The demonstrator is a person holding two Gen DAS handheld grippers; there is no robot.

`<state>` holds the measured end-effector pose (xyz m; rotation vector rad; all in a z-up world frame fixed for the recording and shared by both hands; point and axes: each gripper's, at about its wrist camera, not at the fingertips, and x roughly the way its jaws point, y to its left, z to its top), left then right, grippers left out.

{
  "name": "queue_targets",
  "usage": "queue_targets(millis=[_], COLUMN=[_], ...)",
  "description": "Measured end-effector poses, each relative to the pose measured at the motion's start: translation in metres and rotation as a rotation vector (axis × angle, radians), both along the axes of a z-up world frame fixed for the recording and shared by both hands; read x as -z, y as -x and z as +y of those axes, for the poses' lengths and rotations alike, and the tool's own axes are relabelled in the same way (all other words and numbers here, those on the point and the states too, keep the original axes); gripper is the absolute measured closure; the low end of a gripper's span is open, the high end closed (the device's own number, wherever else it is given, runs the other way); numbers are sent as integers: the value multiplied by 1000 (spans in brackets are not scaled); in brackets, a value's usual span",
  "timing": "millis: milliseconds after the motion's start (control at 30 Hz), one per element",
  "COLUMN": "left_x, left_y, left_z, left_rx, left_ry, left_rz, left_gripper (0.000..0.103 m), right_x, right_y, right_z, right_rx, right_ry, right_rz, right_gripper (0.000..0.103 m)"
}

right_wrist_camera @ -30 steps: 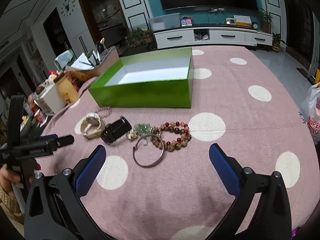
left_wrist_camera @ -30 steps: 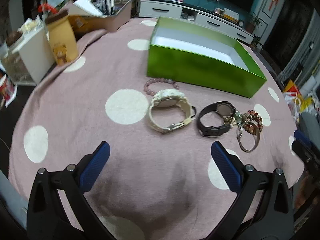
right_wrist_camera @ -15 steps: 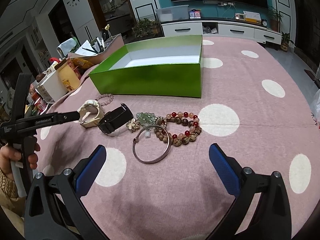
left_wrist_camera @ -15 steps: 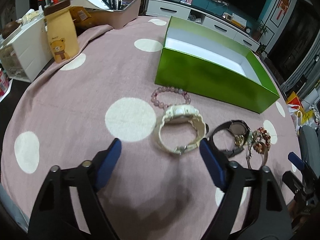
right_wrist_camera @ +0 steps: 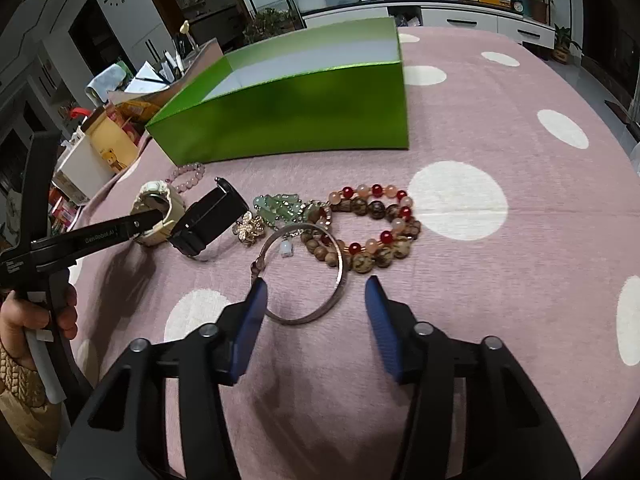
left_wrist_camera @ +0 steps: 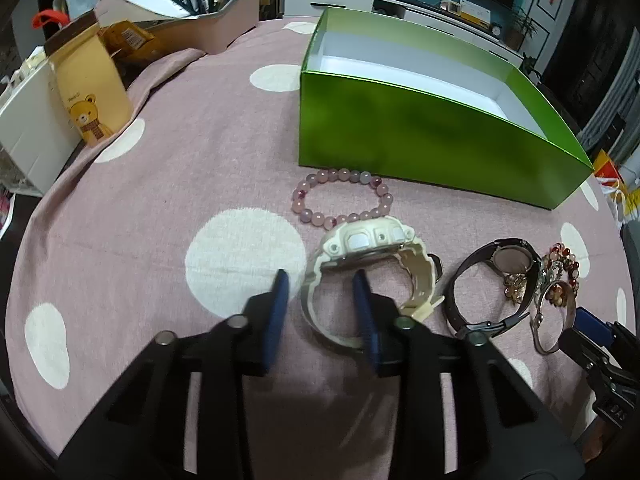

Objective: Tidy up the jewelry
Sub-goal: 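Grasp the white watch with the left tool while the right tool grasps the silver bangle, then carry the white watch and silver bangle with both tools over the green box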

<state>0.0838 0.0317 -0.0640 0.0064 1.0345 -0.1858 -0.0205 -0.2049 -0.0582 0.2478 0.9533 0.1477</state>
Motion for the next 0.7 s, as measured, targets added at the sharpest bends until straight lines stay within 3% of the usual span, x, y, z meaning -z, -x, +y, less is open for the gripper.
queue_targets(millis=[100,200,300,500,700], left_x=[1,1,0,-8,-24], left_y=[-2,-3,-2,8,18], left_z=[2,4,6,10,15], left_rx=[6,9,6,9,0], left_ry=[-1,9,17,35,55], left_rz=[-4,-4,-10,-43,-73], left_gripper=[89,90,92,92,92], right_x=[2,3,3,-3,-27], right_y=[-4,-7,-6,-1,11], right_z=[5,6,3,0,-1], right_rx=[6,18,31,54,53], right_ry=[42,80,97,103,102], right_rz=[-7,-7,-8,-41,-133], right_gripper=[71,87,96,100,100])
